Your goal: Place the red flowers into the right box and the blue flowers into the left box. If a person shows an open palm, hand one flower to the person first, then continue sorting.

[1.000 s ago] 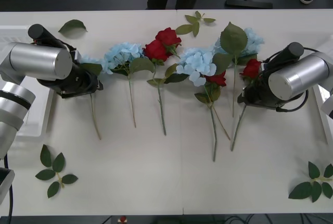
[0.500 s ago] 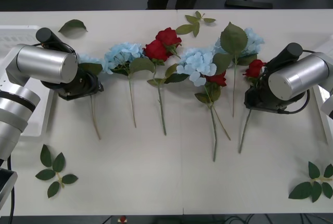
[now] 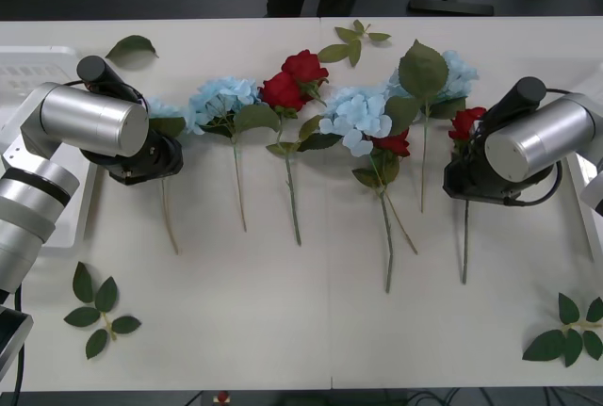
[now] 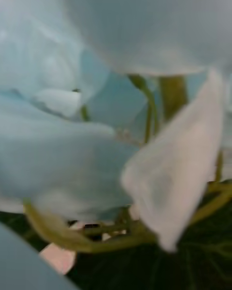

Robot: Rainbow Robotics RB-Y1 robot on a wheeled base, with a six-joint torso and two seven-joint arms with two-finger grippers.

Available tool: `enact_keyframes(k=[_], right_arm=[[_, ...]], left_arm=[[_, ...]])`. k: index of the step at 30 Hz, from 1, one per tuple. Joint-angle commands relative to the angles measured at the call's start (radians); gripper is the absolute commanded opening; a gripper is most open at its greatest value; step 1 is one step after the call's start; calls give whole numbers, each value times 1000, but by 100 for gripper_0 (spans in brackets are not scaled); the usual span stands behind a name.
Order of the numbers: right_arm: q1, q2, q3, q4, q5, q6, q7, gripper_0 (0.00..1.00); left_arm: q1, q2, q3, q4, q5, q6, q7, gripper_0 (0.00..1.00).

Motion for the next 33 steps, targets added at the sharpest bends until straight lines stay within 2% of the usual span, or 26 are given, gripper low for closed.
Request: enact_keyframes(k=[1,12,18,26,29,33], right_arm=[[-7,-44,-58,-82,-10,89,-36,0],[-10,-148,-246,-331,-119,409,4,0],[-10,-202,-330,-460,-114,586,42,0],[-11,-234,-347,-401,-39,564,246,0],[-10,-245,-365,-332,-31,524,320,0],[-10,-265,-390,-225,-34,455,436,0]], left_arm=[[1,-13,-1,-6,-3,-6,7,0],[-23,-13,20,-5,-16,11,0,0],[-65,49,31,-91,-17,123,-9,0],[-102,288,38,-264,107,326,-23,0],[-103,389,25,-278,150,336,-62,0],[-73,492,5,-260,168,283,-127,0]])
